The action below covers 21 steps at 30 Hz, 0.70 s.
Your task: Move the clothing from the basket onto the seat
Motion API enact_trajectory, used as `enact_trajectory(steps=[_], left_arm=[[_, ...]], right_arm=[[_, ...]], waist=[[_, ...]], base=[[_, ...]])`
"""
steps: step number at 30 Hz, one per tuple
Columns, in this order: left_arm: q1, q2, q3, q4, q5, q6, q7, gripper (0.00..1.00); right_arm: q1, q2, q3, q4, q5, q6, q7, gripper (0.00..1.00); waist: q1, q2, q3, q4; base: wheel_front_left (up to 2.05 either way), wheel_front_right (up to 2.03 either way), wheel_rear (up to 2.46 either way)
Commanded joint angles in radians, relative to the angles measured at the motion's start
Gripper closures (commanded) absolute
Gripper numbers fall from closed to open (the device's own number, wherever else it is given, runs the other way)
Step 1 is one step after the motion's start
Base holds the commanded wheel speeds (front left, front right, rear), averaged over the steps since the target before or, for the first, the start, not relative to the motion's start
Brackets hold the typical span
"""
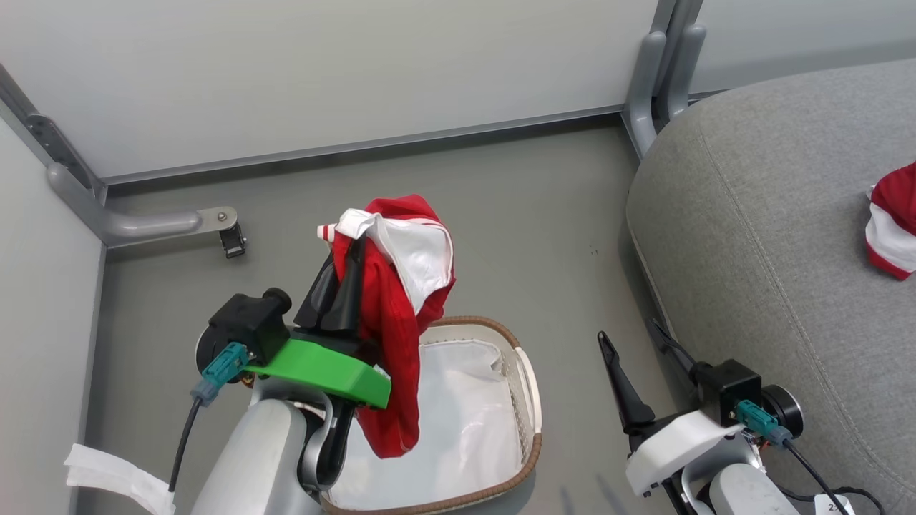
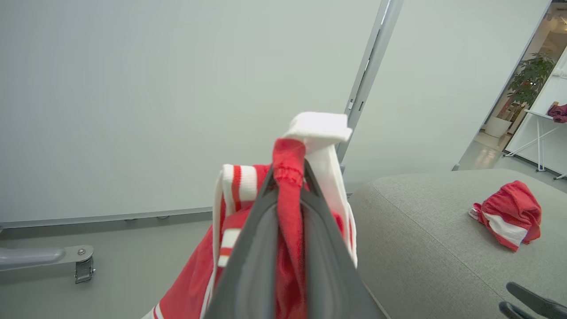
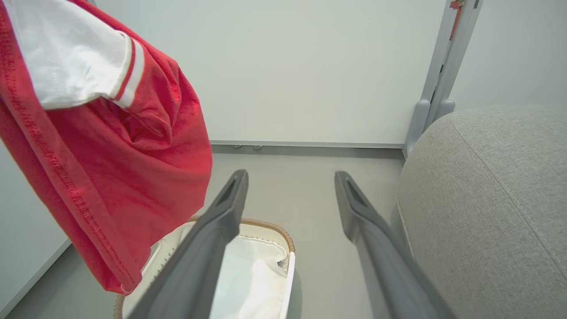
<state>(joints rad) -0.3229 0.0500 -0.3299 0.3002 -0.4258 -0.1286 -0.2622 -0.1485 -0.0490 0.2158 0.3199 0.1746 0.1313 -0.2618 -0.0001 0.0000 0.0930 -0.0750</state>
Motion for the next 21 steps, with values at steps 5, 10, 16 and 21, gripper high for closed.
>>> enact_trajectory(steps=[5, 10, 16, 21], left_arm=[[-0.003, 0.002, -0.026, -0.062, -0.029, -0.003, -0.004, 1.00], [-0.003, 0.002, -0.039, -0.084, -0.037, -0.004, -0.004, 1.00], [-0.003, 0.002, -0.058, -0.086, -0.042, -0.004, -0.004, 1.00], [-0.007, 0.002, -0.081, -0.081, -0.050, -0.004, -0.004, 1.00]], right_arm=[[0.026, -0.004, 0.008, 0.008, 0.000, -0.001, -0.005, 0.00], [0.036, -0.004, 0.016, 0.014, 0.001, -0.001, -0.005, 0.00], [0.007, -0.003, 0.091, -0.002, 0.018, -0.001, -0.005, 0.00], [-0.061, -0.005, 0.251, -0.021, 0.040, -0.001, -0.005, 0.00]], waist=[[0.0001, 0.0000, -0.027, -0.003], [0.0001, 0.0000, -0.031, -0.007], [0.0001, 0.0000, -0.020, 0.001], [0.0001, 0.0000, -0.007, 0.016]], base=[[0.00, 0.00, 0.00], [0.00, 0.00, 0.00], [0.00, 0.00, 0.00], [0.00, 0.00, 0.00]])
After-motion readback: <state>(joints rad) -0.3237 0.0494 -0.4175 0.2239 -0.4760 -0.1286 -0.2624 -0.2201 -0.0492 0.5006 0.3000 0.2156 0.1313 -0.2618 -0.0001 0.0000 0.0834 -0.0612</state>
